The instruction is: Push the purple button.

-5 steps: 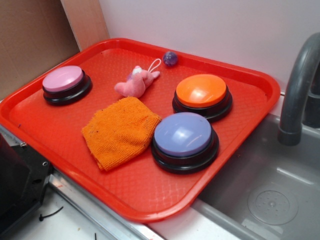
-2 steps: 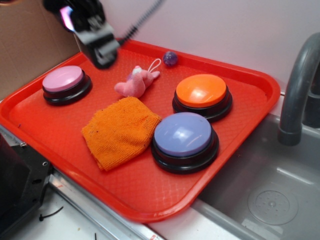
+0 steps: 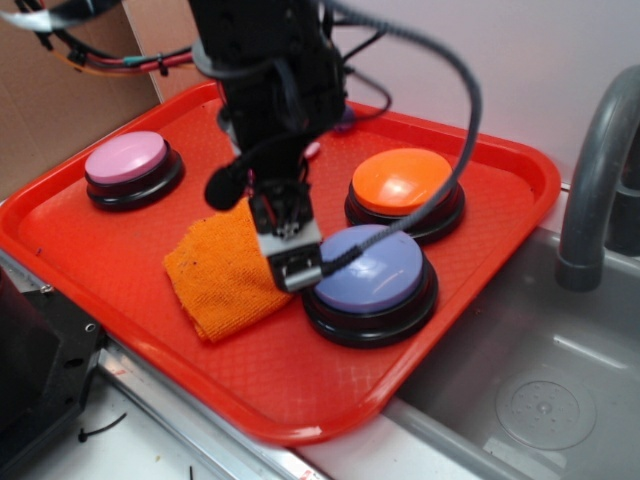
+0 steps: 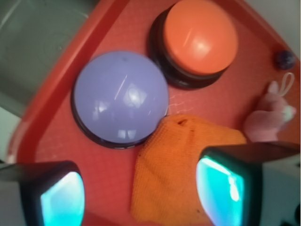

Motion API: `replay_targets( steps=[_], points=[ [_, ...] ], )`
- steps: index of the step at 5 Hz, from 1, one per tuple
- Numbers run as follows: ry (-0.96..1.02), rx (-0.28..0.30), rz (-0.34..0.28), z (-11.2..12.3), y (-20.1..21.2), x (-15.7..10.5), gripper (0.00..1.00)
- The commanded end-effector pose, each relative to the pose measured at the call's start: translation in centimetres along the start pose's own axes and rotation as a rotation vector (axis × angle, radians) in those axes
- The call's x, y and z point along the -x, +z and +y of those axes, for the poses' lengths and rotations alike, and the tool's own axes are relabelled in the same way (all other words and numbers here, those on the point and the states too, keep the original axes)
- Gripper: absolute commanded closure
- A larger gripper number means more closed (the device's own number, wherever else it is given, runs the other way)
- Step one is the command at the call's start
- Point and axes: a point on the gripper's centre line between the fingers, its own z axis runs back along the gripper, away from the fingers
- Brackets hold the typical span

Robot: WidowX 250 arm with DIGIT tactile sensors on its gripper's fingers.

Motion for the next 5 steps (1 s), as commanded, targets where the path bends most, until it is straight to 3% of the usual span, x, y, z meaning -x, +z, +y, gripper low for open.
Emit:
replay_targets(
  steps=[1,3,5],
  points=[
    [-0.084,0.071,-0.056,0.1,-2.0,-1.1,0.0],
    [-0.084,0.071,-0.056,0.1,-2.0,-1.1,0.0],
    [-0.153,0.107,-0.054,-0.5,-3.1,-3.4,0.0]
  ],
)
